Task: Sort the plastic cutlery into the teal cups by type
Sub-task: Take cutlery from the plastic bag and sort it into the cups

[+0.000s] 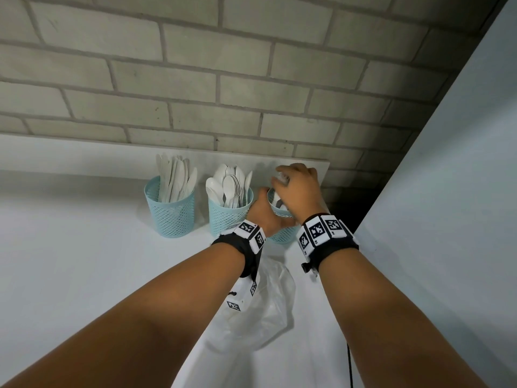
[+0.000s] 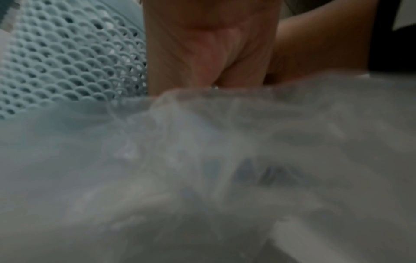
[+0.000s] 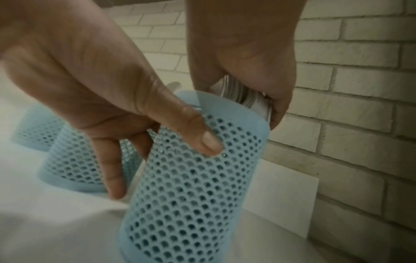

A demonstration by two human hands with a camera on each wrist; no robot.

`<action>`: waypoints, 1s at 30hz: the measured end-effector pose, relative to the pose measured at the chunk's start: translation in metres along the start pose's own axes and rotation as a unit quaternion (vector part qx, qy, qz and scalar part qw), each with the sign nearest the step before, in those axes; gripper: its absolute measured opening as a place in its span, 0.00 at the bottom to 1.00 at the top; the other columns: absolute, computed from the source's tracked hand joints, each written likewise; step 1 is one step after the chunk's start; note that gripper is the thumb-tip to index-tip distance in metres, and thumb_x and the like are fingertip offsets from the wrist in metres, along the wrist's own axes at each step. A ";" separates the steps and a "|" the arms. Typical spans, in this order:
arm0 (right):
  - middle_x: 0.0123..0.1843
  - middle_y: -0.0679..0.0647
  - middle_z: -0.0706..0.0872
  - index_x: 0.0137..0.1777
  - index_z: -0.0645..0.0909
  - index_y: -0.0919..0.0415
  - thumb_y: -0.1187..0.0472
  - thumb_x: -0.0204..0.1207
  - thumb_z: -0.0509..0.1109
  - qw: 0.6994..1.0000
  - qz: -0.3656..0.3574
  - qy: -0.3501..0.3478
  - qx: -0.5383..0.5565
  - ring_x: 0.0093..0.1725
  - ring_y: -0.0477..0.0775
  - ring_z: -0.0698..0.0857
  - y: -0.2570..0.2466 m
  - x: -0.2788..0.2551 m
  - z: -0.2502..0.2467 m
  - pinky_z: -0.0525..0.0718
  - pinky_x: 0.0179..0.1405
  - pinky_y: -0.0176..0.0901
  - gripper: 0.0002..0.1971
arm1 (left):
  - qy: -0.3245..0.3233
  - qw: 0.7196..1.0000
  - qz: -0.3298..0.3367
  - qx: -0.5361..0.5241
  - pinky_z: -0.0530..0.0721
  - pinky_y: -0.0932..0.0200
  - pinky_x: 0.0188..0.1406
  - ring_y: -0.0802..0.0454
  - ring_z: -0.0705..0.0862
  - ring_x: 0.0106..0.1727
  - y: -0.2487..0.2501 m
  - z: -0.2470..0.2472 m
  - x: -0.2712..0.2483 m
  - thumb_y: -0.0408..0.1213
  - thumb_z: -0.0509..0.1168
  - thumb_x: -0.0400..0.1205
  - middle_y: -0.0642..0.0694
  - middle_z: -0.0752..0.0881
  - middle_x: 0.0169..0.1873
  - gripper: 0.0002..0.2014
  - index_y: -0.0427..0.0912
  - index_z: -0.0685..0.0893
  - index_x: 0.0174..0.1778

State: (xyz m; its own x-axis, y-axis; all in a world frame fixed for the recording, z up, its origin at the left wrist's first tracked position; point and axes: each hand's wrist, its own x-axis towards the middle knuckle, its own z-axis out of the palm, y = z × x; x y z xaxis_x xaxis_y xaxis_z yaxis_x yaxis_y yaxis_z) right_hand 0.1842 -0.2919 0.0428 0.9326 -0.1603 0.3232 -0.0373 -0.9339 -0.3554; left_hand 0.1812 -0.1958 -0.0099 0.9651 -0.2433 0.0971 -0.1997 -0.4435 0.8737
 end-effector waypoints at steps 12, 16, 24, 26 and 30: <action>0.79 0.55 0.67 0.77 0.68 0.45 0.41 0.79 0.60 0.995 0.052 -0.071 0.054 0.79 0.60 0.57 -0.003 -0.001 -0.018 0.57 0.76 0.59 0.26 | -0.007 0.996 -0.051 0.078 0.75 0.44 0.69 0.40 0.76 0.68 0.010 -0.003 -0.010 0.51 0.80 0.64 0.40 0.75 0.67 0.48 0.36 0.62 0.73; 0.80 0.56 0.65 0.78 0.66 0.46 0.43 0.80 0.61 0.994 0.058 -0.010 0.088 0.80 0.60 0.57 -0.006 -0.006 -0.030 0.54 0.76 0.60 0.27 | -0.050 0.988 -0.077 0.127 0.83 0.46 0.58 0.37 0.85 0.57 0.021 -0.014 -0.024 0.55 0.74 0.70 0.33 0.85 0.54 0.39 0.28 0.72 0.65; 0.75 0.60 0.70 0.71 0.73 0.54 0.53 0.80 0.63 0.978 0.100 0.099 0.157 0.76 0.61 0.64 -0.020 -0.041 -0.038 0.59 0.74 0.59 0.20 | -0.144 0.968 -0.017 0.206 0.76 0.59 0.52 0.41 0.82 0.58 0.043 -0.056 -0.075 0.43 0.66 0.81 0.38 0.84 0.56 0.19 0.35 0.79 0.63; 0.74 0.62 0.69 0.71 0.72 0.56 0.54 0.80 0.63 0.973 0.123 0.108 0.164 0.75 0.63 0.65 -0.021 -0.050 -0.038 0.62 0.74 0.59 0.19 | -0.152 0.961 -0.028 0.228 0.78 0.57 0.52 0.43 0.81 0.55 0.042 -0.068 -0.083 0.46 0.66 0.80 0.43 0.85 0.48 0.13 0.39 0.82 0.51; 0.73 0.65 0.69 0.74 0.68 0.59 0.58 0.80 0.63 0.944 0.215 0.117 0.219 0.71 0.66 0.69 -0.014 -0.065 -0.032 0.71 0.70 0.58 0.22 | -0.135 0.944 -0.090 0.287 0.76 0.56 0.49 0.40 0.81 0.60 0.025 -0.092 -0.104 0.48 0.64 0.81 0.37 0.83 0.54 0.22 0.30 0.80 0.58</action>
State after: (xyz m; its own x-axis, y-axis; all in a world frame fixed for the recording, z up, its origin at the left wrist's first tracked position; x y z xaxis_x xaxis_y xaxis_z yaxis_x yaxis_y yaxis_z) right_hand 0.1127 -0.2788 0.0553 0.7584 -0.6086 0.2331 -0.1945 -0.5527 -0.8104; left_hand 0.0917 -0.1023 0.0458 0.9289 -0.2971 -0.2212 -0.1716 -0.8744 0.4539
